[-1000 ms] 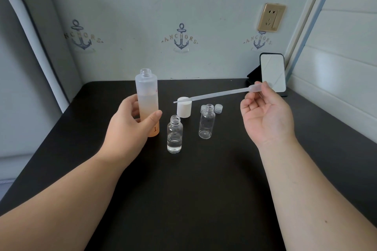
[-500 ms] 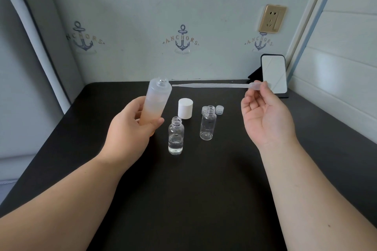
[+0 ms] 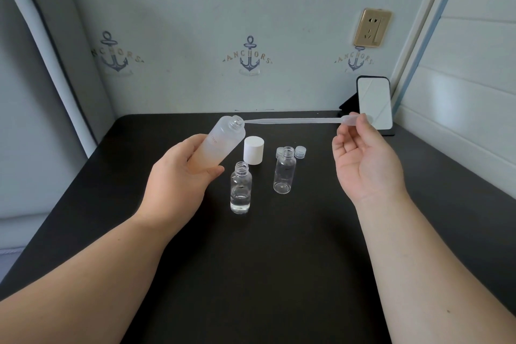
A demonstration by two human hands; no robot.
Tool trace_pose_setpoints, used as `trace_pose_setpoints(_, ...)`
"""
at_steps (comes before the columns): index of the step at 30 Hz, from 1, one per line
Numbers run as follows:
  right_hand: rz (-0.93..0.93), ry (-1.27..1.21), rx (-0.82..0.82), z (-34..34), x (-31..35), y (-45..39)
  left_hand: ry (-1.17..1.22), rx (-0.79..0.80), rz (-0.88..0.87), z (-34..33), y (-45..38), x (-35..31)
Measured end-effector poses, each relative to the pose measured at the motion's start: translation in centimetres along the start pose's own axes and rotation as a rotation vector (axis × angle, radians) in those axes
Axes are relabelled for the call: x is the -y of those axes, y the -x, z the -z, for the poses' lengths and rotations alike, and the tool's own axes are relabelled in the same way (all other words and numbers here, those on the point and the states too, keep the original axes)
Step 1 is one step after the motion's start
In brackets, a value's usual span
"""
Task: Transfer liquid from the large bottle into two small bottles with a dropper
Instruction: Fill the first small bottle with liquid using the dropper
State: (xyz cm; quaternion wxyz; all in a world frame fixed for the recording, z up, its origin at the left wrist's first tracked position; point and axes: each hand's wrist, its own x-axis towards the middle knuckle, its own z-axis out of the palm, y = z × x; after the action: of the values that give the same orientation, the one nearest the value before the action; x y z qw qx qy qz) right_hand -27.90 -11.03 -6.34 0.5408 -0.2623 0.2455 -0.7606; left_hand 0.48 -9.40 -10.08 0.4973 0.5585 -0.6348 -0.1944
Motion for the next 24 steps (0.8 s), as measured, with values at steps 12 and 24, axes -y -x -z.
trace_pose_setpoints(12,0.081,0.178,0.066,0.1,0.2,0.0,-0.186,-0.048,-0.056,-0.1,-0.1,0.4)
trace_pose_setpoints(24,0.076,0.326,0.246,-0.8,-0.6,1.0,-0.29,-0.037,-0.17,-0.6,0.0,0.3)
